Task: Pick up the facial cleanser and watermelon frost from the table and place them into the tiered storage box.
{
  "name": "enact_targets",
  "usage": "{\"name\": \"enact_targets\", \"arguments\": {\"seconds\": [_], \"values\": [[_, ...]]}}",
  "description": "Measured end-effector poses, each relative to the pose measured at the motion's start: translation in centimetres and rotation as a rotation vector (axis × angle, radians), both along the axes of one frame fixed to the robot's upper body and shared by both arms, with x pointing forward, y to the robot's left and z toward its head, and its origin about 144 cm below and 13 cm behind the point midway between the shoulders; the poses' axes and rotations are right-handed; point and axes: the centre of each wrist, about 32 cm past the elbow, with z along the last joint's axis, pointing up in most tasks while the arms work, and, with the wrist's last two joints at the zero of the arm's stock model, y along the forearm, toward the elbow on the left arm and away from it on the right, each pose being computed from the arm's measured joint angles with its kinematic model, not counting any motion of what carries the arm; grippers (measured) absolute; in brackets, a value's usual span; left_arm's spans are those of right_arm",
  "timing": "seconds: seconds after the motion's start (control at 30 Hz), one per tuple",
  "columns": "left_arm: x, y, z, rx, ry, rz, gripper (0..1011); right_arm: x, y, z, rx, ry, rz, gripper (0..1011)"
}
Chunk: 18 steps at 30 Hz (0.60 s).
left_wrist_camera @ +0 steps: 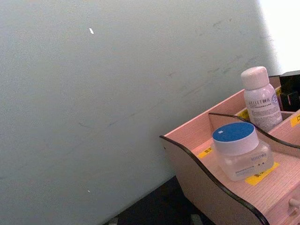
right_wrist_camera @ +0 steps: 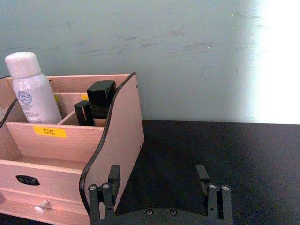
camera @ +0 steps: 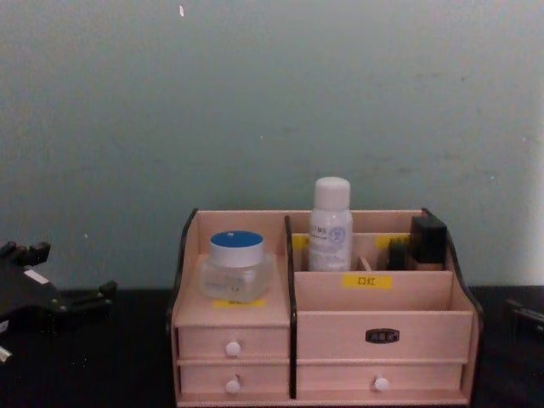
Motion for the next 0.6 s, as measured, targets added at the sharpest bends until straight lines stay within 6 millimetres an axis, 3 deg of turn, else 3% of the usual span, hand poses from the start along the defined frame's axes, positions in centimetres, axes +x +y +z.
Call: {"name": "enact_targets", "arguments": {"seconds": [0.6], "values": [[0.0,0.0,0.0,0.0,0.0,0.0,1001,0.0,0.0,0.0,0.0,0.0,0.0,1003]]}}
